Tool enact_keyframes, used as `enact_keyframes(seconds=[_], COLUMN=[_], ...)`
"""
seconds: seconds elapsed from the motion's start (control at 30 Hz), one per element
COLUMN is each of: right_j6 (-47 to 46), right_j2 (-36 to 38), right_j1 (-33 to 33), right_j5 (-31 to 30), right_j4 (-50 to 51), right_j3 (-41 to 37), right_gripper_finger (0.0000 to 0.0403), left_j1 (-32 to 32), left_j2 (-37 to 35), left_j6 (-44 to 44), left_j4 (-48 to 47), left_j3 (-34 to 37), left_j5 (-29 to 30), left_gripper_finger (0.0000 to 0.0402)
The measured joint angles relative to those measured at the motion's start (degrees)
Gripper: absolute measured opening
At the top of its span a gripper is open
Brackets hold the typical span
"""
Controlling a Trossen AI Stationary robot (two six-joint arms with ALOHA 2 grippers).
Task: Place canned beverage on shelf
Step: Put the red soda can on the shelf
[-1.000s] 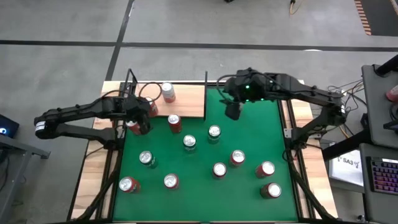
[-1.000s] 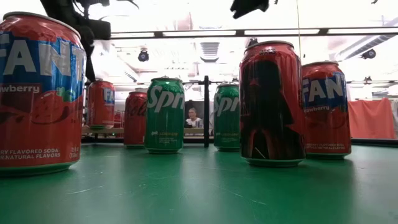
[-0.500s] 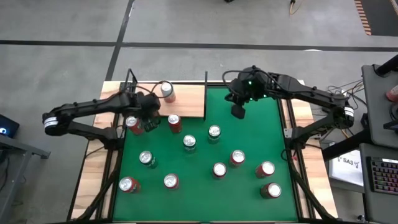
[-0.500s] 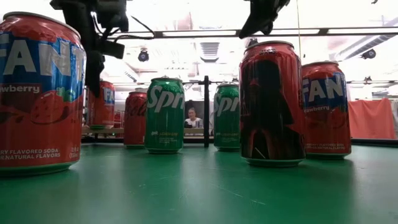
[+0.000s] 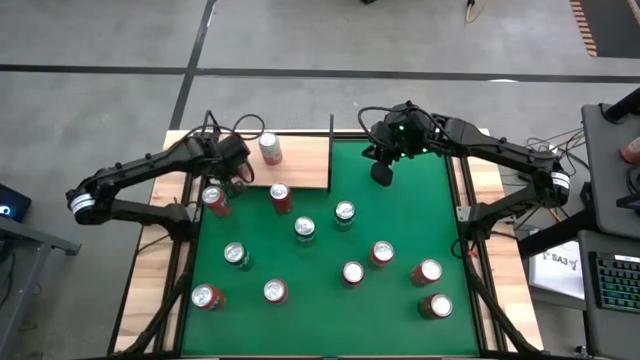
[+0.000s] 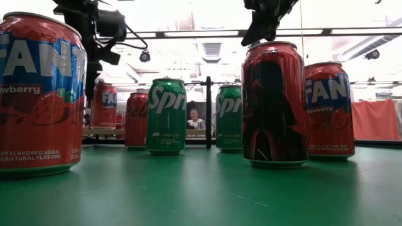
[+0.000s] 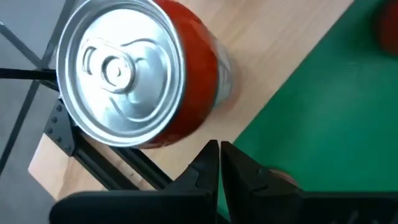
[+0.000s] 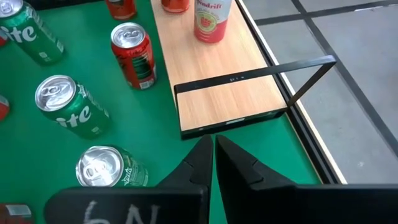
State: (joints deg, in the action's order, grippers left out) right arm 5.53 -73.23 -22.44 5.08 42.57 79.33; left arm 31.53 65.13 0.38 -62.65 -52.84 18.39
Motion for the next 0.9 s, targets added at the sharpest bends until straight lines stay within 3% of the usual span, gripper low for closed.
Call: enact_keyframes(seconds=[0.17,0.33,0.43,0.63,0.9], right_j6=[-1.0,-1.0,-1.0,-1.0,-2.0], right_j2=[0.0,0.0,0.0,0.0,0.0], right_j1=[0.0,0.0,0.0,0.0,0.0], right_j5=[0.0,0.0,0.0,-0.1,-0.1], right_j4=[0.1,0.1,0.1,0.1,0.2], right_j3=[0.0,0.0,0.0,0.0,0.0], right_gripper_finger=[0.0009,0.0009,0.0009,0.0009,0.0009], left_j1=[-0.1,0.9,3.1,8.5,9.2], left_j2=[-1.7,-1.4,0.0,4.5,5.9], left_j6=[-0.2,-0.4,2.6,6.2,7.7], left_j4=[1.5,2.6,2.2,-0.8,-1.3], left_j3=[-3.6,-12.6,-15.8,-15.9,-13.4], left_j5=[-7.3,-3.0,-3.5,-4.4,-7.1], left_gripper_finger=[0.0000,0.0000,0.0000,0.0000,0.0000])
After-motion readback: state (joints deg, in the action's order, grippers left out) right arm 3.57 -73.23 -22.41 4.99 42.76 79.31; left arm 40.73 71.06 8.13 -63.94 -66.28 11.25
